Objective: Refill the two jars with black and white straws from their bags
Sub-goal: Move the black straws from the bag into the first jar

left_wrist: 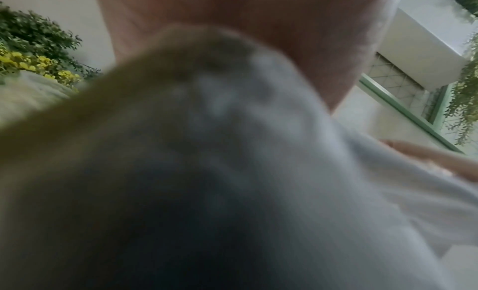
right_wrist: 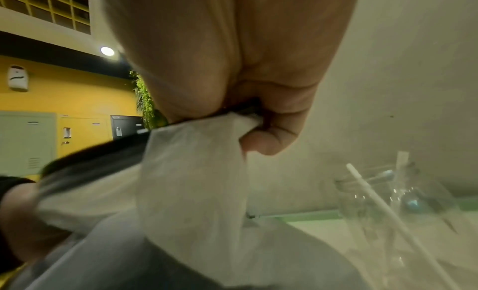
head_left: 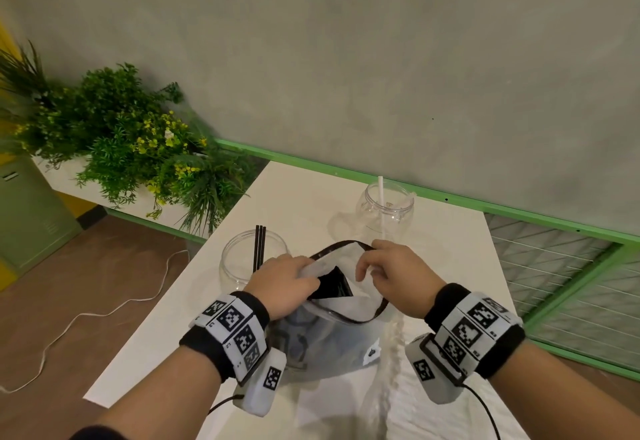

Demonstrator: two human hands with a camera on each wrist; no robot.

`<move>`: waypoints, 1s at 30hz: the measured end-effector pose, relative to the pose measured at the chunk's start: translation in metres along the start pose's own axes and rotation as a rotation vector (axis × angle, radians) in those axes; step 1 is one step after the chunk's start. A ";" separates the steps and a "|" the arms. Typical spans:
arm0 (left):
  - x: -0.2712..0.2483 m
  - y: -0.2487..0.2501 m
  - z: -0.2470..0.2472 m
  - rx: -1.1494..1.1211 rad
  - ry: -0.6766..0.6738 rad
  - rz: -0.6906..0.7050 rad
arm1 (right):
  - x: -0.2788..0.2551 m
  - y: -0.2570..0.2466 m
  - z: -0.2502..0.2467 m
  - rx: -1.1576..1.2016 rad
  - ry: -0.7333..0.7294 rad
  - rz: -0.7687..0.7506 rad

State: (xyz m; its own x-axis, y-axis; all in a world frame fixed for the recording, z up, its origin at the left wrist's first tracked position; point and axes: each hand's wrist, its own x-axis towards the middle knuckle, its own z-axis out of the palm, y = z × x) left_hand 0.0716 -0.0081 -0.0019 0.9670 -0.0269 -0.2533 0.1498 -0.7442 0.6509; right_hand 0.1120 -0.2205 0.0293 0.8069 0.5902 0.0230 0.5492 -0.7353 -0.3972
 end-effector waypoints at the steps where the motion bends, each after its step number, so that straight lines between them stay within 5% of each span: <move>1: 0.001 0.001 0.001 0.006 -0.008 -0.003 | -0.001 -0.001 -0.002 -0.099 -0.061 0.016; 6: 0.002 0.004 0.005 -0.129 -0.124 0.035 | -0.003 0.004 0.000 -0.522 -0.307 0.171; 15: -0.003 -0.004 0.006 -0.320 -0.179 0.086 | -0.005 0.035 0.025 0.374 -0.413 0.122; 21: -0.015 -0.015 -0.019 -0.089 0.125 0.150 | -0.001 0.019 0.062 0.386 -0.322 -0.013; 26: -0.044 -0.023 -0.014 0.281 -0.039 0.128 | 0.007 0.016 0.071 0.445 -0.165 -0.004; 30: -0.033 -0.039 -0.005 0.250 0.025 0.096 | 0.002 0.013 0.073 0.463 -0.280 -0.026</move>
State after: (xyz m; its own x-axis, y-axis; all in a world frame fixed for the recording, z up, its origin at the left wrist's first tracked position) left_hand 0.0350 0.0250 -0.0158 0.9797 -0.0913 -0.1786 0.0042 -0.8809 0.4734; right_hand 0.1050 -0.2041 -0.0430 0.6707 0.7191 -0.1817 0.3643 -0.5328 -0.7638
